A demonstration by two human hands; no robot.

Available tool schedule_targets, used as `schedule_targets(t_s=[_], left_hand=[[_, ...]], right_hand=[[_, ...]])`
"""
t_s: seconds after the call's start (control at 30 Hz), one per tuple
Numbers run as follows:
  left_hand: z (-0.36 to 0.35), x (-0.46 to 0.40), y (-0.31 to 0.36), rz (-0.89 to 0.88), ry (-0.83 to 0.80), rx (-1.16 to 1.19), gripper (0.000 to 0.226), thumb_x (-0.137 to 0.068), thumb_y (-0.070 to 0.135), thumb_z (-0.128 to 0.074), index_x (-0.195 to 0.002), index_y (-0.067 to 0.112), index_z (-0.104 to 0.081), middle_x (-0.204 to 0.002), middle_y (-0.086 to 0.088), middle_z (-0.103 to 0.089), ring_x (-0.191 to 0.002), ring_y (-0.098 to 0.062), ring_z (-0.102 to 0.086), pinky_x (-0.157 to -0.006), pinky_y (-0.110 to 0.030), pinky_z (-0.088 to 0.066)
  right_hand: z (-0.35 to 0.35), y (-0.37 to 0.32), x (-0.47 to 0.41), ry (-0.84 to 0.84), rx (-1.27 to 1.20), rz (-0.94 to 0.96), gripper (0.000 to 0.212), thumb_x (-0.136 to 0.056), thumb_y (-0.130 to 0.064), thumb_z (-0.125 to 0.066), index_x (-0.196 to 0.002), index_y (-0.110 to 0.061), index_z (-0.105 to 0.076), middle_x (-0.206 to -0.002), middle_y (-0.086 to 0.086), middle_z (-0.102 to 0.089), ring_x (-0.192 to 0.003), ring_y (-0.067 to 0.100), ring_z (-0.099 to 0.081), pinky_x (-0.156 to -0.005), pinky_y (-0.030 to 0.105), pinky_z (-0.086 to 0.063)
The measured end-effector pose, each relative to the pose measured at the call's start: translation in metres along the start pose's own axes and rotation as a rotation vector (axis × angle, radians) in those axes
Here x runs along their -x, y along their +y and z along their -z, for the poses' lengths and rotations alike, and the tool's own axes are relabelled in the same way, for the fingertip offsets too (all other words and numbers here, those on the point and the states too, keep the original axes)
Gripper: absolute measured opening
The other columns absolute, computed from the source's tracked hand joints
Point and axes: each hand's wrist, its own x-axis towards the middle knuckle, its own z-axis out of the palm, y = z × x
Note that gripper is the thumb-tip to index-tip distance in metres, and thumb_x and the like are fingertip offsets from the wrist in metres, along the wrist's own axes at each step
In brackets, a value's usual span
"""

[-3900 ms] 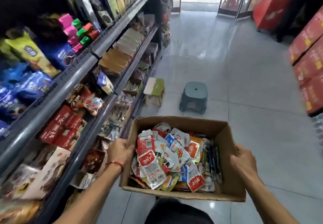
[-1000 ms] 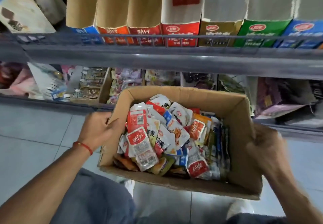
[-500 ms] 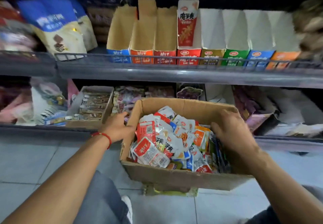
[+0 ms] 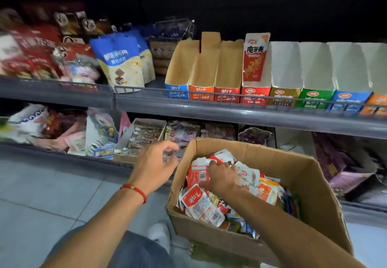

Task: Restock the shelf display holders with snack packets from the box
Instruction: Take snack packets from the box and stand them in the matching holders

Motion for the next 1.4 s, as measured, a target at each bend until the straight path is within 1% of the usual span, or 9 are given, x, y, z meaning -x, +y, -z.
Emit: schedule_targets(t_s=[0.07,0.27,0.43,0.57,0.67,0.9,1.07,1.2,1.4], left_hand=[[-0.001,-0.01,-0.003,0.018,0.006,0.02,0.026,-0.09,0.008,-0.066,-0.112,0.021,-0.074,-0.112,0.007,-0.072,-0.104,-0.005,-0.062,-0.099,-0.029,-0.051],[-0.037,-0.058,0.016,-0.141,0.042,0.088,0.026,-0.088,0.007,-0.064,-0.106,0.021,-0.077,-0.103,0.011,-0.075,-0.097,-0.002,-0.068,-0.091,-0.029,-0.057],[-0.061,-0.077,0.04,-0.186,-0.067,0.166,0.035,-0.088,0.02,-0.07,-0.123,0.028,-0.068,-0.118,0.014,-0.067,-0.109,-0.004,-0.062,-0.099,-0.034,-0.054],[-0.071,-0.063,0.052,0.025,-0.418,0.478,0.081,-0.072,0.059,-0.078,-0.143,0.035,-0.048,-0.132,0.016,-0.062,-0.117,0.002,-0.062,-0.102,-0.027,-0.051],[-0.083,-0.047,0.062,0.131,-0.555,0.696,0.052,-0.083,0.03,-0.083,-0.13,0.027,-0.059,-0.12,0.005,-0.073,-0.111,-0.011,-0.07,-0.096,-0.029,-0.056],[-0.08,-0.033,0.068,0.205,-0.281,0.927,0.03,-0.089,0.002,-0.073,-0.112,0.02,-0.068,-0.107,-0.001,-0.077,-0.09,-0.021,-0.075,-0.073,-0.035,-0.061],[-0.077,-0.033,0.075,0.193,-0.203,0.949,0.027,-0.095,0.006,-0.068,-0.115,0.025,-0.067,-0.113,-0.002,-0.076,-0.1,-0.026,-0.073,-0.092,-0.05,-0.058],[-0.062,-0.039,0.075,0.173,-0.118,0.952,0.031,-0.09,0.014,-0.074,-0.113,0.034,-0.068,-0.117,-0.005,-0.074,-0.108,-0.032,-0.071,-0.1,-0.061,-0.051],[-0.039,-0.042,0.088,0.009,0.021,0.903,0.034,-0.096,0.015,-0.066,-0.121,0.039,-0.062,-0.109,0.009,-0.076,-0.099,-0.009,-0.074,-0.079,-0.027,-0.06]], right_hand=[[-0.009,-0.002,-0.005,0.003,-0.089,-0.049,0.087,-0.082,-0.064,-0.072,-0.145,-0.014,-0.039,-0.136,0.007,-0.06,-0.132,0.03,-0.053,-0.117,0.052,-0.032],[0.01,0.041,-0.006,0.048,-0.683,0.015,0.016,-0.082,-0.027,-0.085,-0.09,-0.026,-0.072,-0.09,-0.011,-0.074,-0.084,0.005,-0.069,-0.074,0.022,-0.055],[0.066,0.097,0.018,0.081,-1.095,0.02,0.017,-0.088,-0.017,-0.079,-0.104,-0.021,-0.078,-0.101,-0.006,-0.079,-0.097,0.012,-0.074,-0.095,0.038,-0.058],[0.094,0.121,0.047,0.07,-1.376,0.08,0.018,-0.093,-0.007,-0.07,-0.11,-0.005,-0.075,-0.107,0.011,-0.078,-0.104,0.03,-0.074,-0.097,0.045,-0.058],[0.097,0.115,0.054,0.087,-1.475,0.096,0.02,-0.095,-0.006,-0.067,-0.113,0.002,-0.072,-0.111,0.017,-0.076,-0.107,0.036,-0.072,-0.096,0.046,-0.059],[0.096,0.101,0.068,0.174,-1.257,0.072,0.029,-0.085,-0.023,-0.083,-0.111,-0.016,-0.07,-0.104,0.001,-0.079,-0.092,0.02,-0.077,-0.083,0.048,-0.063],[0.107,0.11,0.074,0.35,-1.235,0.025,0.012,-0.09,-0.013,-0.078,-0.1,-0.013,-0.072,-0.087,0.003,-0.079,-0.079,0.027,-0.078,-0.076,0.049,-0.064],[0.127,0.127,0.083,0.326,-1.267,0.049,0.017,-0.095,-0.007,-0.07,-0.109,0.0,-0.064,-0.092,0.004,-0.08,-0.085,0.021,-0.078,-0.07,0.035,-0.064],[0.183,0.146,0.102,0.576,-1.144,0.133,0.028,-0.093,-0.007,-0.07,-0.118,-0.017,-0.062,-0.095,-0.001,-0.08,-0.085,0.013,-0.078,-0.064,0.025,-0.062]])
